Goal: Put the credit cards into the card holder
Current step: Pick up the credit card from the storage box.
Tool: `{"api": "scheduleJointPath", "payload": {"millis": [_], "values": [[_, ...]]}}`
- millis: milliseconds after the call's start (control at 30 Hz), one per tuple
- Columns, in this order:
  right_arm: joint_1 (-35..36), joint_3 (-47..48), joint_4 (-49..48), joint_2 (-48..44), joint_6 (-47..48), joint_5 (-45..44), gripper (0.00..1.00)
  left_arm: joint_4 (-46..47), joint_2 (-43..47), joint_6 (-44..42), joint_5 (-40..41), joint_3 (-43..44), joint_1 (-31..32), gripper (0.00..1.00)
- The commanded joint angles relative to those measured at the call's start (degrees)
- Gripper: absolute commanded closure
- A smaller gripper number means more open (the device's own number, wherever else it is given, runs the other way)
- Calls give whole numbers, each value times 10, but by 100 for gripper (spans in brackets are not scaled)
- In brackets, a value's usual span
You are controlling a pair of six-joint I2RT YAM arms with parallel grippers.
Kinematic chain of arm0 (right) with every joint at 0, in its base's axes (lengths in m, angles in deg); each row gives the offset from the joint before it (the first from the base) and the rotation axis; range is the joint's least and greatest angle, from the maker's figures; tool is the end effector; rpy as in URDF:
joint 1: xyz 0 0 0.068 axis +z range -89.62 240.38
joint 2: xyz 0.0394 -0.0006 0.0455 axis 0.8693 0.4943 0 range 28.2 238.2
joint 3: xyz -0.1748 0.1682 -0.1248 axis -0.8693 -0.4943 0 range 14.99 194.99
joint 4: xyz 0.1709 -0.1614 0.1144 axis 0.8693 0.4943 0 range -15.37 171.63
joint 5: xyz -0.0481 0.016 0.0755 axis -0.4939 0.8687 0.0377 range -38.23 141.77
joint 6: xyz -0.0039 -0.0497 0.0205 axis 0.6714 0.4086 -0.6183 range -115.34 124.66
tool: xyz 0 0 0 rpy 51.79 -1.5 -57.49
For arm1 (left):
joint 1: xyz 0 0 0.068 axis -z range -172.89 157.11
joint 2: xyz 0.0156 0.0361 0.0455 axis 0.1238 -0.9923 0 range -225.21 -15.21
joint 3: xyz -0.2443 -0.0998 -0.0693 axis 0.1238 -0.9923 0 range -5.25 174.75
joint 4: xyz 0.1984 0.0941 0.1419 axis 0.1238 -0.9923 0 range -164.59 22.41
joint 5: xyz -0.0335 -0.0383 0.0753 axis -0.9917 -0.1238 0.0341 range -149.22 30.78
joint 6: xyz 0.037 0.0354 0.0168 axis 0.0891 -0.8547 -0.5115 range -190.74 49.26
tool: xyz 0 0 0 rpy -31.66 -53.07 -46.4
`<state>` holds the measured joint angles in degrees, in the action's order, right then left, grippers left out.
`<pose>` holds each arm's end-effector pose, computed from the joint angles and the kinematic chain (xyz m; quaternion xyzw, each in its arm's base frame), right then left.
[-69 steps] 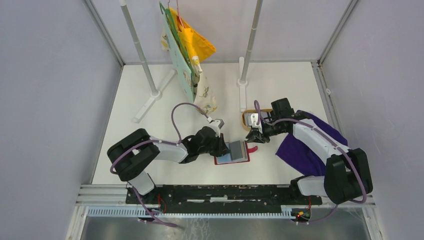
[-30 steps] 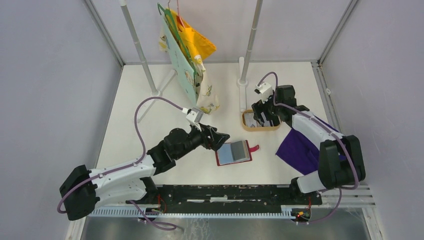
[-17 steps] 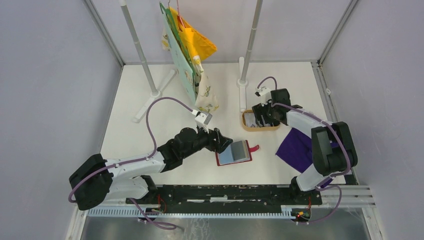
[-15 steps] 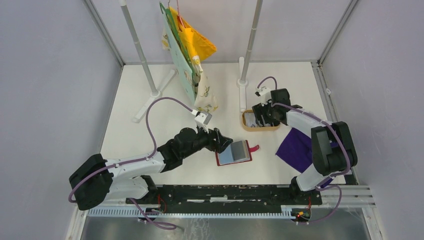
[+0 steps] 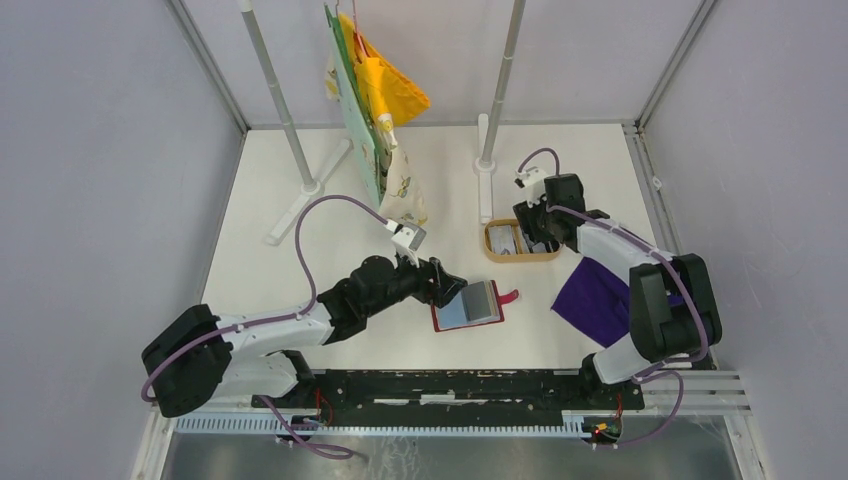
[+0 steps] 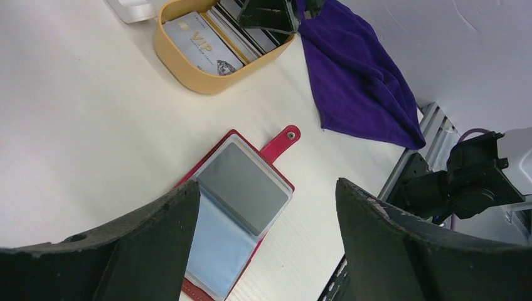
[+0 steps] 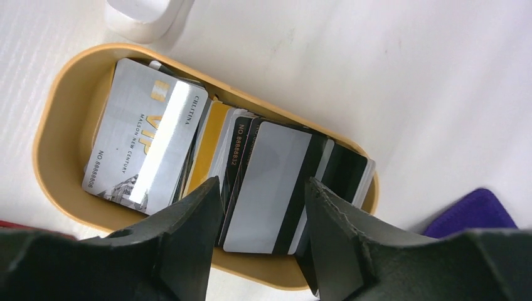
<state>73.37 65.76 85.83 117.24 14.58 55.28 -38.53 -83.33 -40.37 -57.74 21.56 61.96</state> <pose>0.3076 0.0733 0.1896 -0.1966 0.9169 0.0380 0.3452 0.1460 -0.2056 0.2187 0.1571 0.7625 -0.4175 0.4687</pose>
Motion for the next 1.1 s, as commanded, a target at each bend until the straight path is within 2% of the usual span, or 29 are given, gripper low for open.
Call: {"api": "scheduleJointPath", "payload": {"millis": [0, 167, 333, 567, 700, 900, 1067], "values": [[-5, 3, -16, -32, 5, -18, 42, 37, -6, -3, -5, 3, -3, 16], [-11, 3, -13, -32, 7, -13, 43, 37, -5, -1, -8, 4, -2, 16], [-14, -3, -16, -31, 4, 41, 42, 38, -3, 2, -10, 1, -2, 16], [-12, 5, -6, 6, 1, 50, 33, 42, -4, 6, -12, -2, -3, 16], [-8, 9, 0, 22, 4, 33, 32, 44, -5, 7, -12, -1, -2, 16], [-3, 13, 3, 17, 17, -20, 38, 42, -4, 6, -12, 0, -2, 16], [-3, 10, -3, -1, 26, -56, 48, 39, -2, 4, -12, 0, -2, 16]]}}
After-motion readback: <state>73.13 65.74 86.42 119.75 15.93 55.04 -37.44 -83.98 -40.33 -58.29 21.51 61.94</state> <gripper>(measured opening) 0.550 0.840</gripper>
